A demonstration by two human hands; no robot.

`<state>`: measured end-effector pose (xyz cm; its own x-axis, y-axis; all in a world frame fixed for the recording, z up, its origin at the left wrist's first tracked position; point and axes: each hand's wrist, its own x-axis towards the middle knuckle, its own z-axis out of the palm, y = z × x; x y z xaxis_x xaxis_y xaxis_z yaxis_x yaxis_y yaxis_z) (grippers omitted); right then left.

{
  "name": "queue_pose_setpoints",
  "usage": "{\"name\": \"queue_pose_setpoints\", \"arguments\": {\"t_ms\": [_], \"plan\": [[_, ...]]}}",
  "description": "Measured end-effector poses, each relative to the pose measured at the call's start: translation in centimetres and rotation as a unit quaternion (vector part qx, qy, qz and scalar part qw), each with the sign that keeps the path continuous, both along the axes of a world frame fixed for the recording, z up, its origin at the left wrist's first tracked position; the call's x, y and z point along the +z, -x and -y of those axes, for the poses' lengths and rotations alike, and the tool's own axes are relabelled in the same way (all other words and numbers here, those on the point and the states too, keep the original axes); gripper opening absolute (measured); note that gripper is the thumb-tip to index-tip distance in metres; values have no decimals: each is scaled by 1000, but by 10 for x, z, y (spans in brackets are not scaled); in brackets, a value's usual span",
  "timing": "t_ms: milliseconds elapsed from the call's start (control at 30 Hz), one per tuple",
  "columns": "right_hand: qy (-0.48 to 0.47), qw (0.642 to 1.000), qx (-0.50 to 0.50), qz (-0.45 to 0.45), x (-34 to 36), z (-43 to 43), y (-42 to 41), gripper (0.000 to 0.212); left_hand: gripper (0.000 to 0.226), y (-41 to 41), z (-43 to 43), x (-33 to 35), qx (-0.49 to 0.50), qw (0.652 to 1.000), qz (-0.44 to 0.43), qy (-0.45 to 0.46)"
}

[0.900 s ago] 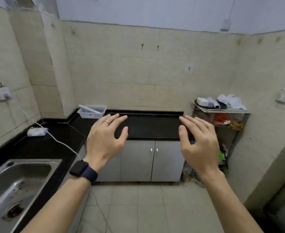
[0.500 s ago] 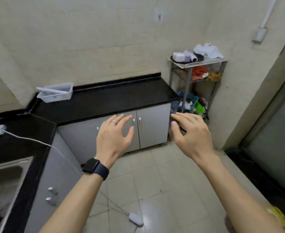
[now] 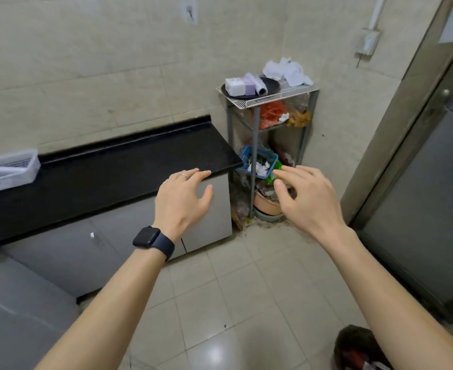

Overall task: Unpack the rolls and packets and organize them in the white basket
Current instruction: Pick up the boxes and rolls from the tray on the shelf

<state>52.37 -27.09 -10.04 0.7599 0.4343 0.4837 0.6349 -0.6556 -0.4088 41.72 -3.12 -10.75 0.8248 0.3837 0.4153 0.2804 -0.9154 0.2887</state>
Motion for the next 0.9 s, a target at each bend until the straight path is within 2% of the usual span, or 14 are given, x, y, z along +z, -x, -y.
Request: {"name": "queue_pose_setpoints", "arguments": {"t_ms": [200, 467, 900], "plan": [[20, 999, -22, -20, -3, 10, -88, 34, 41, -89, 3, -2, -19, 999, -20, -16], [105, 991, -30, -83, -28, -10, -210, 41, 41, -218, -32, -21, -36, 999, -39, 0], [98, 991, -48, -81, -22, -101, -467, 44, 43, -497, -124, -13, -59, 997, -53, -10]]}}
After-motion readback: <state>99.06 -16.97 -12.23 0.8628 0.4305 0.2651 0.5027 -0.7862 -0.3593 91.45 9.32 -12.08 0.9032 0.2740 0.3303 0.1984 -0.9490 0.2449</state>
